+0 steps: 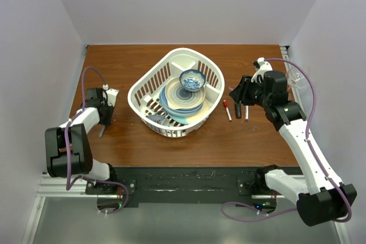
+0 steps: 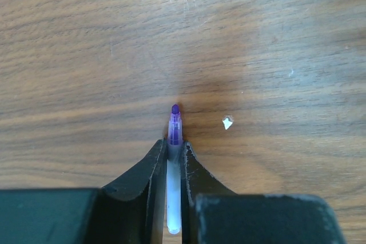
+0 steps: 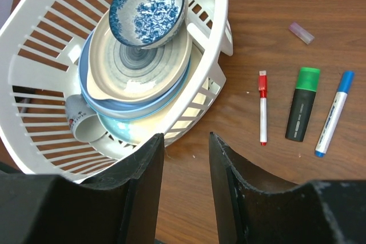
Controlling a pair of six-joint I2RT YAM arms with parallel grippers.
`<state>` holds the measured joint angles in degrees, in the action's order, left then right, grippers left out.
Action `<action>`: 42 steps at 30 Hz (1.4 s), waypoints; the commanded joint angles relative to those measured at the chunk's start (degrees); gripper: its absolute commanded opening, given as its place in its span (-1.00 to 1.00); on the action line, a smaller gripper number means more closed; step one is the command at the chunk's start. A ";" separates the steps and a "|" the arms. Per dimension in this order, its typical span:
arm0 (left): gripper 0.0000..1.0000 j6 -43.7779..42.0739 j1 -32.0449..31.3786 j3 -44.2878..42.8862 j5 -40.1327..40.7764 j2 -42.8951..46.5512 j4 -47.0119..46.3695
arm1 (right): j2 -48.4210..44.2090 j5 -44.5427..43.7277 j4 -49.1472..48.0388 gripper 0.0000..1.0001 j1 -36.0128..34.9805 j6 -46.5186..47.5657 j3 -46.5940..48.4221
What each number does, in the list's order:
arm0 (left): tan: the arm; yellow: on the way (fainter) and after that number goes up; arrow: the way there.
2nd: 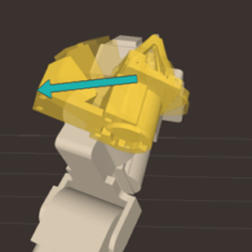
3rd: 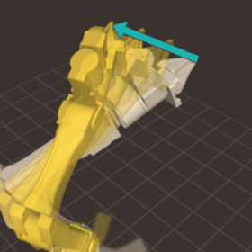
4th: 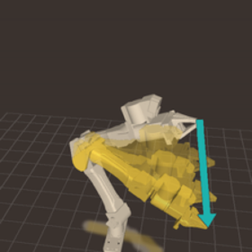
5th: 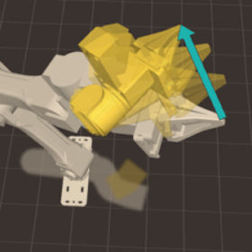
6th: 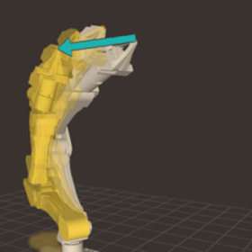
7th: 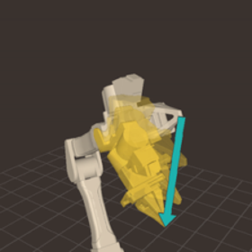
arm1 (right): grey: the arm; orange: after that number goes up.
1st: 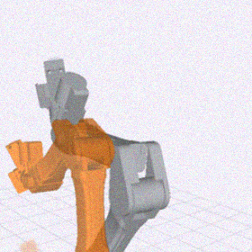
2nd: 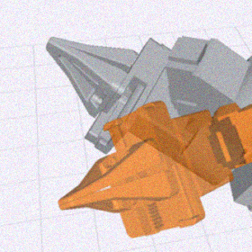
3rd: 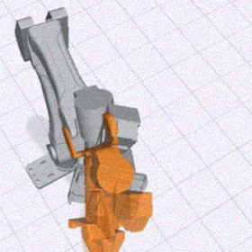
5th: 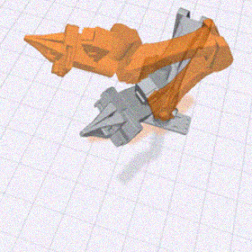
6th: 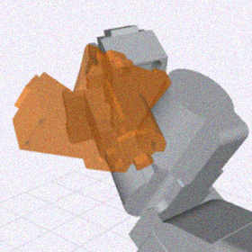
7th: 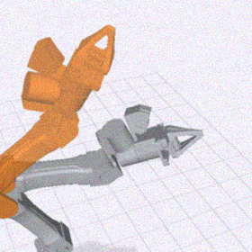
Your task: Insert the pens into the pen caps
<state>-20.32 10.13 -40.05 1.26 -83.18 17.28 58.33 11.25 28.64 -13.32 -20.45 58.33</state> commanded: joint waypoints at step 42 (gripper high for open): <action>-1.00 35.50 -3.18 -15.86 -36.93 28.41 -16.39 | 20.93 7.20 -34.87 0.10 -28.16 -7.68 17.51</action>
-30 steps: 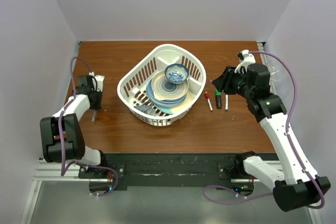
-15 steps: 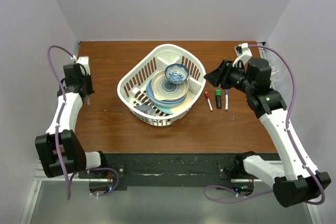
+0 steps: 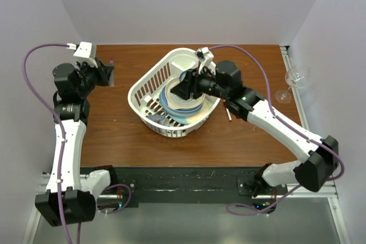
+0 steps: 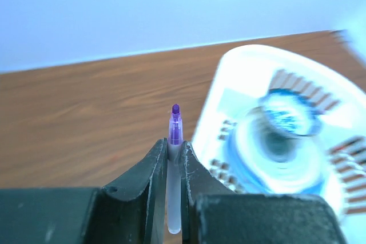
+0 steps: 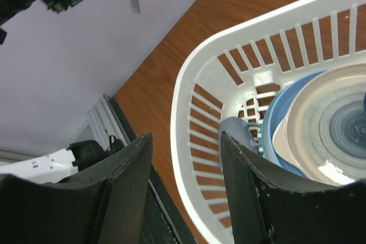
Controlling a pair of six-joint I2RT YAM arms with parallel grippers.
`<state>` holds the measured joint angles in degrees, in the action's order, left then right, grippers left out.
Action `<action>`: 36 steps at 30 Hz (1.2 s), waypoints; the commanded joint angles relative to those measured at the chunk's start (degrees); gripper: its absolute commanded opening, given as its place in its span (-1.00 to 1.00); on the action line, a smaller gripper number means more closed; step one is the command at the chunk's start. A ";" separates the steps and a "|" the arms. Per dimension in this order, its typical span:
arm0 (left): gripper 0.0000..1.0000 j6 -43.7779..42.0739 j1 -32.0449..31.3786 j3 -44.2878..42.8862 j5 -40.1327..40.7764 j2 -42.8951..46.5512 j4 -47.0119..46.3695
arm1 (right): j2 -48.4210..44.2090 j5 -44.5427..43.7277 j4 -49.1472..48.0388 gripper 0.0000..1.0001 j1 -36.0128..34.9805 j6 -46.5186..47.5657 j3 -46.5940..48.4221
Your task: Insert the pens into the pen caps
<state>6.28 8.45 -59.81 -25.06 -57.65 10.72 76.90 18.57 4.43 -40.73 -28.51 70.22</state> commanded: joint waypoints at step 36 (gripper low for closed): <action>-1.00 44.25 -7.22 12.26 -17.39 7.81 -39.90 | 18.28 6.57 -20.25 -0.41 -9.45 -1.63 17.23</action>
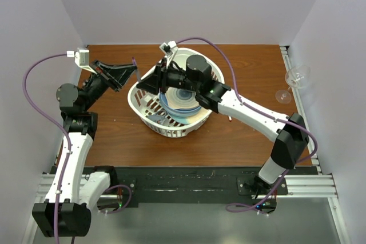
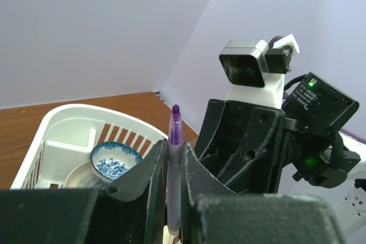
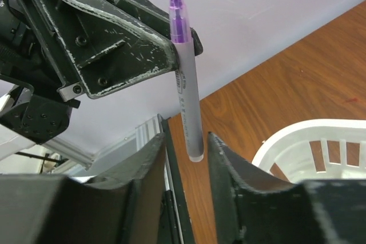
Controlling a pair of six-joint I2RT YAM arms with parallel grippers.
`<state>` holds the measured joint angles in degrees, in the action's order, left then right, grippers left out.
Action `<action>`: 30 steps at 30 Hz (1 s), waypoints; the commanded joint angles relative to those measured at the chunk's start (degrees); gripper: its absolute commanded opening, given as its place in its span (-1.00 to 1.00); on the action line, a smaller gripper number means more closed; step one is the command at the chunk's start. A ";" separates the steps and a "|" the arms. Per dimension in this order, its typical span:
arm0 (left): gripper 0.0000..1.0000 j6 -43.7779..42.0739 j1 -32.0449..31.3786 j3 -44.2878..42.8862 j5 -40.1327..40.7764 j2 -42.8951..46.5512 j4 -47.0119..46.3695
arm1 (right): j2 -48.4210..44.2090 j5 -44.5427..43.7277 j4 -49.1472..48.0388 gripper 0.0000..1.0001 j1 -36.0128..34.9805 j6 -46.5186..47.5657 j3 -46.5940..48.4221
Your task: Insert the pens into the pen caps
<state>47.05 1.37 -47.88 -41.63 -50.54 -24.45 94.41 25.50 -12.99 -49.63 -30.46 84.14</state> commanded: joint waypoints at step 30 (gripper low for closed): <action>-0.16 5.42 -0.31 2.87 -4.34 -2.54 -3.85 | -0.02 -1.85 -1.07 -1.00 -1.00 0.93 3.58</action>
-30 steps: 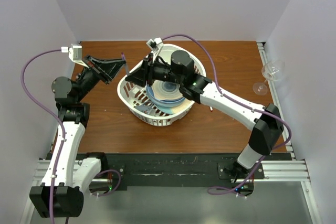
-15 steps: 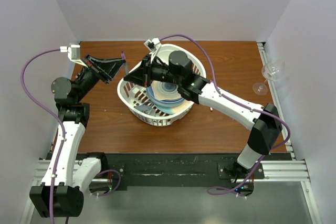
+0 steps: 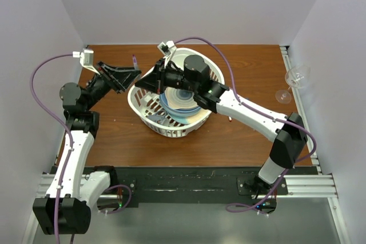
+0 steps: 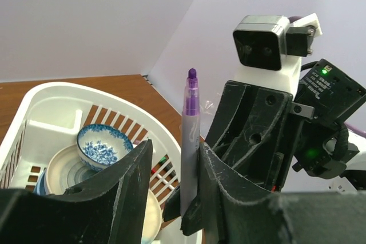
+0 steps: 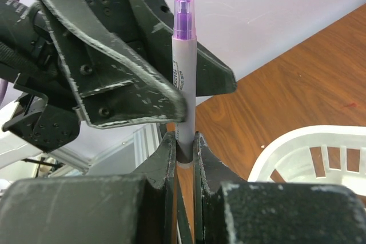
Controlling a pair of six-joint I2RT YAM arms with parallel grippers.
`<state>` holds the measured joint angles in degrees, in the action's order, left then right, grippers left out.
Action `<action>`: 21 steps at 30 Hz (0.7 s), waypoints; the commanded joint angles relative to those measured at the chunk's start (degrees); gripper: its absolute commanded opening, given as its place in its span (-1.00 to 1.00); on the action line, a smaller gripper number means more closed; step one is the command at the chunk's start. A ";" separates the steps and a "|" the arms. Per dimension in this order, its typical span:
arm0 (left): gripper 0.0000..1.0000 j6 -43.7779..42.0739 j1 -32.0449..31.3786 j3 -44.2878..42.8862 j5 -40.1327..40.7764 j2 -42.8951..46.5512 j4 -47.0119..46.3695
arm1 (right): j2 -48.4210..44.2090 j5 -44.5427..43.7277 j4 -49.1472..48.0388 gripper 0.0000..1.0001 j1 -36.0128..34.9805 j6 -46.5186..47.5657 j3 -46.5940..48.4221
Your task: Insert the pens into the pen caps
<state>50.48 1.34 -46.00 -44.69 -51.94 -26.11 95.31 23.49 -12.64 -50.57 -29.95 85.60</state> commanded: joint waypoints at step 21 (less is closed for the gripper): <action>-1.00 -0.69 -0.29 -4.42 -8.47 -6.41 -1.11 | -13.02 -5.36 22.45 -0.13 -0.15 4.89 -5.87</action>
<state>60.27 1.10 -39.68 -48.90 -55.57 -40.42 92.66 22.74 -3.79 -50.52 -28.97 83.59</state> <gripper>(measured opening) 0.095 0.411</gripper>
